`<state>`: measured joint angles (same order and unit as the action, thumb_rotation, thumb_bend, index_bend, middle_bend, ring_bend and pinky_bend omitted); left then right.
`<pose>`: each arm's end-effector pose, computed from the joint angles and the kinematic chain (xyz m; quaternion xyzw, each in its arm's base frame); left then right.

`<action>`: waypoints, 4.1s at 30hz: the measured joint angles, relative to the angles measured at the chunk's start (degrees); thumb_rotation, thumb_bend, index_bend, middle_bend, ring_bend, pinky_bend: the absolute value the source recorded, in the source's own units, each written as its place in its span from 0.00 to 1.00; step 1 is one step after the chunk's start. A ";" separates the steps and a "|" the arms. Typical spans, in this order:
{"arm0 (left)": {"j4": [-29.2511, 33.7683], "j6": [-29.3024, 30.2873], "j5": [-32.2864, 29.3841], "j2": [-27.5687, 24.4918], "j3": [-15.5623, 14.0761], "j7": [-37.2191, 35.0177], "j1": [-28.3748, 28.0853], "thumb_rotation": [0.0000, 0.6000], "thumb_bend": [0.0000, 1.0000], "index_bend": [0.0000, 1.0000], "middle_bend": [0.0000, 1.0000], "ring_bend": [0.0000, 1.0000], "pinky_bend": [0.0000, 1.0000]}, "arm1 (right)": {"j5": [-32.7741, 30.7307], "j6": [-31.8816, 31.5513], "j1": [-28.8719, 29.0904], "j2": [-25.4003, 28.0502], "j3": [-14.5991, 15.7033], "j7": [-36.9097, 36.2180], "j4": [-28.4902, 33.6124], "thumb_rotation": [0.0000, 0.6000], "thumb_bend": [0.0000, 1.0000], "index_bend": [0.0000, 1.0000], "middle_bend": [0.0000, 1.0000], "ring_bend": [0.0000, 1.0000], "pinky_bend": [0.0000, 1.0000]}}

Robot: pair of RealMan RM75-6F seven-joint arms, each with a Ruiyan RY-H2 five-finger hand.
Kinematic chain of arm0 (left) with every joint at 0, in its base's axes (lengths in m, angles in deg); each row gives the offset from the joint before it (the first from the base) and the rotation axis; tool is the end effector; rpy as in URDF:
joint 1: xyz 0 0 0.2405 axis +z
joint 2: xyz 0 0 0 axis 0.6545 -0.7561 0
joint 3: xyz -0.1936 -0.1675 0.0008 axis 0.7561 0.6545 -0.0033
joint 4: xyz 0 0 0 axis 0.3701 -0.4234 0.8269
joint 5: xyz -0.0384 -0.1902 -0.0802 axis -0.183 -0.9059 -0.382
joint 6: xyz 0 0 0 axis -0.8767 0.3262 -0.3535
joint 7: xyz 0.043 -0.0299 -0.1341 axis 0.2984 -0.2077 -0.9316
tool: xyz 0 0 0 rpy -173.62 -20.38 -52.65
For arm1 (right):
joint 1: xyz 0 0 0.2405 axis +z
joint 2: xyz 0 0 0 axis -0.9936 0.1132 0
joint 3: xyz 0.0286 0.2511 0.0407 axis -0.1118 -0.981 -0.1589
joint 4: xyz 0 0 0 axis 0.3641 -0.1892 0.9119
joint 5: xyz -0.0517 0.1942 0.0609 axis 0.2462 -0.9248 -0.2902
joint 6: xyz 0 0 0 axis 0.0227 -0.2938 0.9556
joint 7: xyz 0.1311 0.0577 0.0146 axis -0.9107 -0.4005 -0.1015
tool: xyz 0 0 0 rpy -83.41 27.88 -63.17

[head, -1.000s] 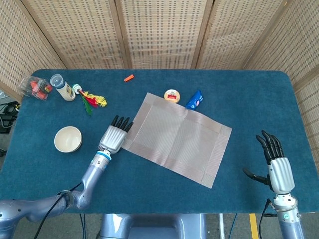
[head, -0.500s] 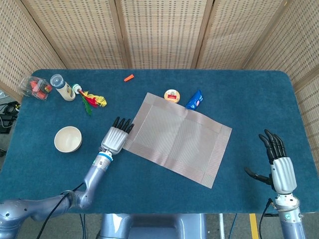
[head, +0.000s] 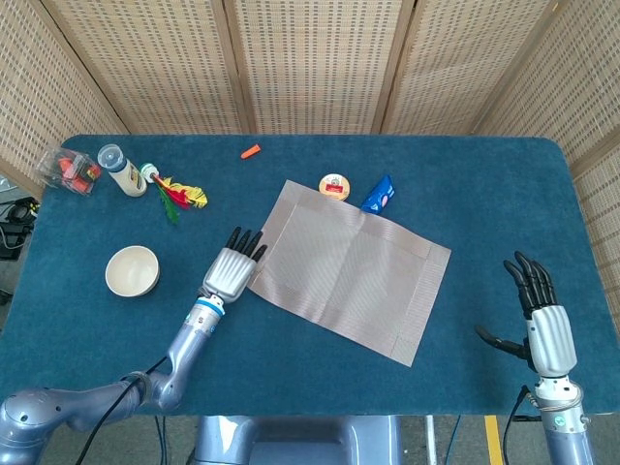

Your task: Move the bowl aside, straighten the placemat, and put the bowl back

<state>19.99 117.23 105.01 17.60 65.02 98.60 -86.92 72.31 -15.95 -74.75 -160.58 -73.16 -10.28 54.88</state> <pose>-0.1391 0.3520 -0.0935 -0.7937 -0.2290 -0.2859 0.4856 -0.2909 -0.2080 0.1184 0.5164 -0.3856 0.5998 0.4743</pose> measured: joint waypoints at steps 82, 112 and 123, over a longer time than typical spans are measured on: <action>27.15 12.44 23.70 -17.47 -18.70 3.97 16.78 1.00 0.46 0.36 0.00 0.00 0.00 | 3.95 -0.96 -0.47 0.55 2.17 2.50 2.90 1.00 0.20 0.11 0.00 0.00 0.00; 27.29 25.98 26.46 -32.42 -15.78 -13.74 26.03 1.00 0.27 0.20 0.00 0.00 0.00 | 5.30 -1.10 -0.63 0.71 3.16 3.99 3.72 1.00 0.20 0.11 0.00 0.00 0.00; 7.19 20.06 16.85 -28.70 -11.75 -26.32 27.96 1.00 0.27 0.35 0.00 0.00 0.00 | 6.03 -0.44 -0.49 0.23 3.84 5.52 3.96 1.00 0.20 0.11 0.00 0.00 0.00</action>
<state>27.18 137.28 121.86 -11.10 53.27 72.28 -58.97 78.34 -16.40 -75.24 -160.35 -69.32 -4.76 58.84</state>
